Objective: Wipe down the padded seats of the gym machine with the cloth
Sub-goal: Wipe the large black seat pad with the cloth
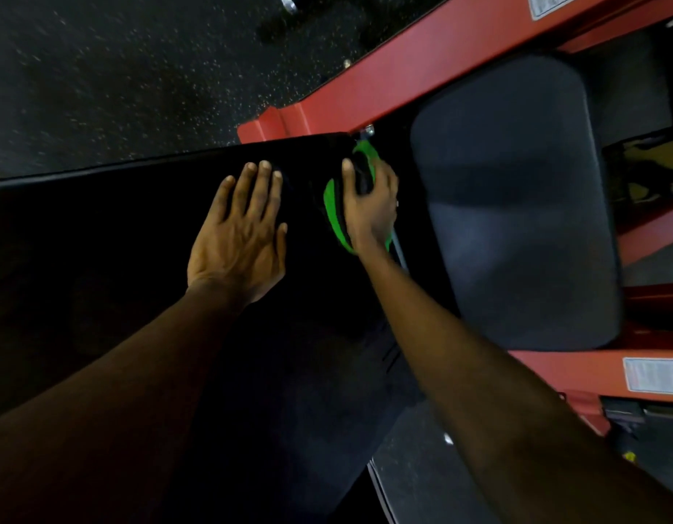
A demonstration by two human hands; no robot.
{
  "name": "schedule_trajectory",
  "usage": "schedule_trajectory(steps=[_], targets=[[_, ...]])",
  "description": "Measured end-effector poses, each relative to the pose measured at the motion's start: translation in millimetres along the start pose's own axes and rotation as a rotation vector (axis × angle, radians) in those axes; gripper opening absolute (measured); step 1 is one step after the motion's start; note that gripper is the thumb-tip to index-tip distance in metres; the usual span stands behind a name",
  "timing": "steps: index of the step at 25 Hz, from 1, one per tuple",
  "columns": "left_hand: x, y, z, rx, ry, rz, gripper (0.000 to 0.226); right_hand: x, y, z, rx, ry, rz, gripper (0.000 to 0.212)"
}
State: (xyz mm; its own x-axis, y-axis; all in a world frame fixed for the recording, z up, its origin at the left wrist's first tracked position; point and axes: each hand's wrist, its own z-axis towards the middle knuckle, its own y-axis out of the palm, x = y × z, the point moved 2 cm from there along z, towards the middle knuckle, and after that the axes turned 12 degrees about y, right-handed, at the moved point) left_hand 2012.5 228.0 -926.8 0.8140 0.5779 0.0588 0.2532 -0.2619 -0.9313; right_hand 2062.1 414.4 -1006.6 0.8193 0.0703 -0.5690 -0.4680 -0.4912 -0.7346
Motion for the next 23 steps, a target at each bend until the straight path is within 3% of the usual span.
schedule_trajectory(steps=[4,7,12,17,20,23], targets=[[-0.5,1.3,0.0,-0.003,0.009,-0.003,0.069,-71.5,35.8,30.6,-0.138,-0.317,-0.012,0.039],[-0.5,2.0,-1.1,-0.003,0.007,0.012,0.069,-62.5,30.5,28.9,-0.236,-0.432,0.046,0.034],[-0.6,2.1,-0.8,-0.018,0.001,0.022,0.069,7.8,1.4,-32.0,-0.034,-0.153,0.139,0.030],[0.4,2.7,-0.1,-0.026,0.001,0.045,0.069,-19.6,16.0,-21.5,-0.247,-0.543,0.100,0.031],[-0.3,3.9,0.0,-0.029,0.007,0.069,0.069,-17.0,17.0,8.2,-0.264,-0.505,0.090,0.032],[-0.1,1.8,-2.1,0.006,0.008,0.066,0.068,-1.0,17.0,9.1,-0.166,-0.371,0.147,0.033]])
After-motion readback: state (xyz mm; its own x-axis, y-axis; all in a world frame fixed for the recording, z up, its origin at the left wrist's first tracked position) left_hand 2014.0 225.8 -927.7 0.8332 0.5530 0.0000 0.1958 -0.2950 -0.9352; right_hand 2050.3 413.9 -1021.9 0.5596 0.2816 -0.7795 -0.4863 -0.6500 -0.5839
